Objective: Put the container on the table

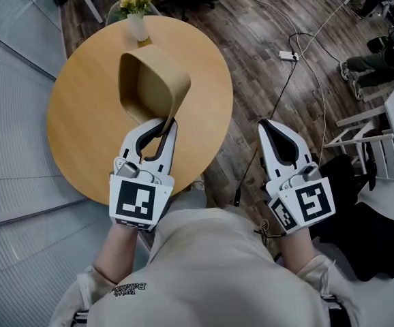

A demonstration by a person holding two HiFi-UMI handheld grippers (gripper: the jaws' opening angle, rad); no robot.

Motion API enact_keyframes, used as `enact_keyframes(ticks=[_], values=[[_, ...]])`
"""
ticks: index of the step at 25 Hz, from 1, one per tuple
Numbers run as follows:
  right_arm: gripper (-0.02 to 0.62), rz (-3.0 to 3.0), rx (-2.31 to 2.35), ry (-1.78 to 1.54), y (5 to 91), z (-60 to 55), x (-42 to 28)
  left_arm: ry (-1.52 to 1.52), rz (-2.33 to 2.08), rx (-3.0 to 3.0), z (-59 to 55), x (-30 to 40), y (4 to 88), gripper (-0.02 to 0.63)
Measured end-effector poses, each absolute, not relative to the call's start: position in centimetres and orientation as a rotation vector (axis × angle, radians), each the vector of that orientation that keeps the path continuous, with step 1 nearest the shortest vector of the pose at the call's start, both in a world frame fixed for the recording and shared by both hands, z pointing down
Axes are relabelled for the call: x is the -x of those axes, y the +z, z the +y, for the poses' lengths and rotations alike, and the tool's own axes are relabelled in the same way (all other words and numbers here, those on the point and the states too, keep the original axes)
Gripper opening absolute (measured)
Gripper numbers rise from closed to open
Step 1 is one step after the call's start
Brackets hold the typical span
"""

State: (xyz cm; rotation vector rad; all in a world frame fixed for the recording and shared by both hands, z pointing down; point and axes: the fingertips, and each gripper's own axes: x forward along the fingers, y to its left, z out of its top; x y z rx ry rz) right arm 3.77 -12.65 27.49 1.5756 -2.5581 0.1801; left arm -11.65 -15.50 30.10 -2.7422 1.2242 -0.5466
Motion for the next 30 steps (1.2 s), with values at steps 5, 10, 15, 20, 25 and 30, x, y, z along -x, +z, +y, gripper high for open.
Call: enact_keyframes(ticks=[5,10,15,20,25,30], values=[[0.034,-2.536,-1.598,0.191,27.6,-14.1,-2.9,-0.534,1.211,2.75,-17.2,12.8,30.0,0.021],[0.034,-2.522,-1.603,0.183,27.7,-15.0,-2.6,-0.527,1.224,2.75,-18.1,13.4,30.1,0.021],[0.034,-2.526,-1.603,0.176,27.4,-15.7,-2.9,-0.534,1.229,2.759,-18.4,13.2,30.5,0.021],[0.034,-2.539,-1.577,0.179,27.8,-16.3,-3.7,-0.534,1.275,2.738,-19.2,13.0,30.4,0.021],[0.034,-2.557,-1.553,0.165,27.5,-17.0,-5.5,-0.546,1.325,2.719,-19.3,12.2,30.2,0.021],[0.034,-2.573,-1.551,0.172,27.5,-17.1,-6.9,-0.574,1.322,2.707,-18.9,10.7,30.2,0.021]])
